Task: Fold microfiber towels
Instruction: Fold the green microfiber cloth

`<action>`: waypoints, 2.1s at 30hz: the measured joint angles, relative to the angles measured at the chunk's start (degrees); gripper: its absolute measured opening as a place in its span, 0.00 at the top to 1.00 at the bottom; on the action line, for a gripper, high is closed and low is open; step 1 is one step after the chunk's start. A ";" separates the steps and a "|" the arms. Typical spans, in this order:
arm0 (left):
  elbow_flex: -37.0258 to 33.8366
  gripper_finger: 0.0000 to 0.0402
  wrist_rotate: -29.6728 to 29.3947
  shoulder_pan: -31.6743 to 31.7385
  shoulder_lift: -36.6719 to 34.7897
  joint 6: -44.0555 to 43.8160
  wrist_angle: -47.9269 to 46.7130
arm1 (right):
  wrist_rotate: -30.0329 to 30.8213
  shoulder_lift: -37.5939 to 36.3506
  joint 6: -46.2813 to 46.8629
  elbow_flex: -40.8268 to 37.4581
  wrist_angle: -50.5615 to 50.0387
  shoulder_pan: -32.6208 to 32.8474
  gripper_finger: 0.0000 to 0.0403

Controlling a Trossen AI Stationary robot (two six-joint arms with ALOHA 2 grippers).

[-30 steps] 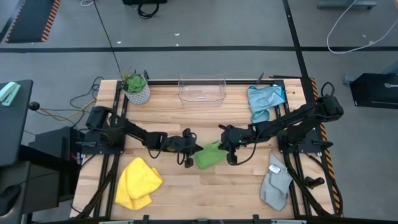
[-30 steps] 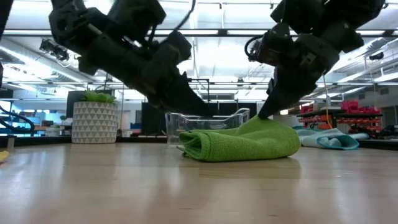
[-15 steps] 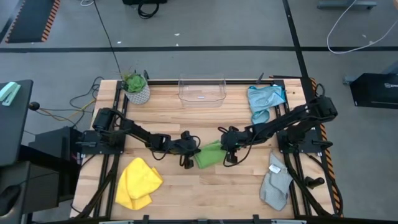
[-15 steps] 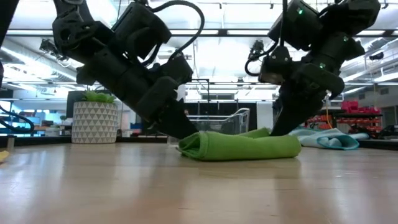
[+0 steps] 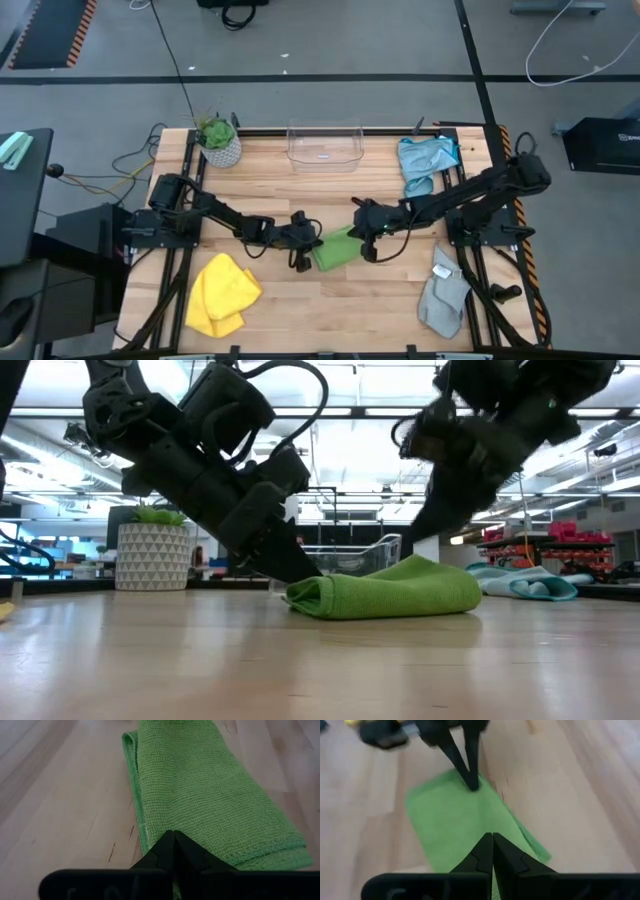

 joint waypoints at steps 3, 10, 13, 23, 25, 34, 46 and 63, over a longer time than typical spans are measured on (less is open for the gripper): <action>0.00 0.97 0.00 -0.21 0.00 0.54 0.04 | 0.44 3.93 -0.89 -0.02 1.40 -0.03 0.97; 0.07 0.95 -2.03 -0.60 0.00 2.15 -0.31 | 3.01 8.55 0.06 -0.02 2.04 -2.53 0.98; 0.08 0.95 -3.43 -0.45 -0.01 3.88 -1.17 | 4.13 8.75 0.94 -0.02 1.99 -3.13 0.98; 0.07 0.95 -5.81 5.94 -4.78 12.70 -10.81 | 8.59 8.81 4.48 -0.02 2.13 -4.33 0.98; 0.07 0.95 -5.84 7.80 -5.38 14.29 -12.04 | 9.60 8.81 4.66 -0.02 2.61 -4.51 0.98; 0.04 0.96 -4.07 9.70 -14.06 17.53 -17.61 | 11.11 8.81 5.67 -0.02 3.24 -7.02 0.98; 0.09 0.96 7.78 6.09 -6.16 14.32 0.52 | 11.04 8.45 3.57 -0.02 7.47 -9.28 0.98; 0.13 0.99 4.02 15.29 2.69 19.23 3.12 | 10.77 8.39 2.46 -0.04 5.82 -11.03 0.95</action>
